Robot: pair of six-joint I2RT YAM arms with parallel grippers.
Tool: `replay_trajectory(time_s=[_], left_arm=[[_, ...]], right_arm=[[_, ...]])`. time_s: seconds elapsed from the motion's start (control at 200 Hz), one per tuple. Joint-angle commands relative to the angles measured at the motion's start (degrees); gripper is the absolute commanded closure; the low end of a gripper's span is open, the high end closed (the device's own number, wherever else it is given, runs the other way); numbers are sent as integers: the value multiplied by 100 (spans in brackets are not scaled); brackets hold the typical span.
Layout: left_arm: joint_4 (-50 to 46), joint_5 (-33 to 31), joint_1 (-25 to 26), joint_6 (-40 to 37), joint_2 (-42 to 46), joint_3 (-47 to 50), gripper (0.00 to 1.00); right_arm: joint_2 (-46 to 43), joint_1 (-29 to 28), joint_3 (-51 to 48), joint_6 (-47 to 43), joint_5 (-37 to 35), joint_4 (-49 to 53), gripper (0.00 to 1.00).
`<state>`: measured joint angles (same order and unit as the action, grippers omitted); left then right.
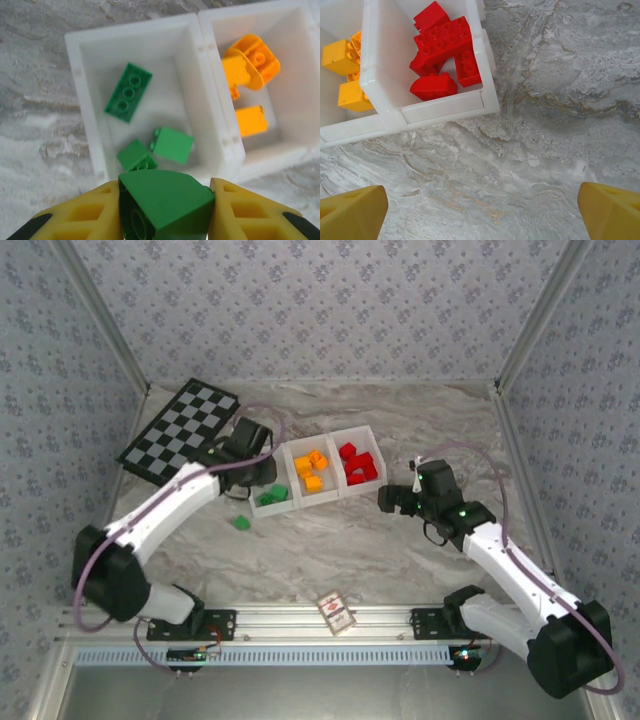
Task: Sort the legos into containers by color
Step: Place the lego in the container.
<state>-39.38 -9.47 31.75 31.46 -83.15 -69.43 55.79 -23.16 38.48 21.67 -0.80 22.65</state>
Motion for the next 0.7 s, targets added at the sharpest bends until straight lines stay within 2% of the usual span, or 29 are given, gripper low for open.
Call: replay_trajectory(time_s=[0.0, 0.115, 0.31, 0.485, 0.695], left_arm=[[-4, 171, -175, -350, -851, -609, 68], [-79, 306, -260, -395, -1477, -1162, 67], [-44, 353, -317, -422, -1791, -1418, 57], [-18, 289, -356, -457, -1601, -1291, 37], [13, 189, -388, -589, -960, -818, 25]], right_arm=[[-220, 96, -164, 180, -147, 222, 0], [-375, 211, -261, 197, -108, 279, 0], [-604, 445, -359, 184, -4, 353, 0], [-757, 611, -452, 254, 67, 327, 0], [-783, 727, -517, 301, 178, 295, 0]])
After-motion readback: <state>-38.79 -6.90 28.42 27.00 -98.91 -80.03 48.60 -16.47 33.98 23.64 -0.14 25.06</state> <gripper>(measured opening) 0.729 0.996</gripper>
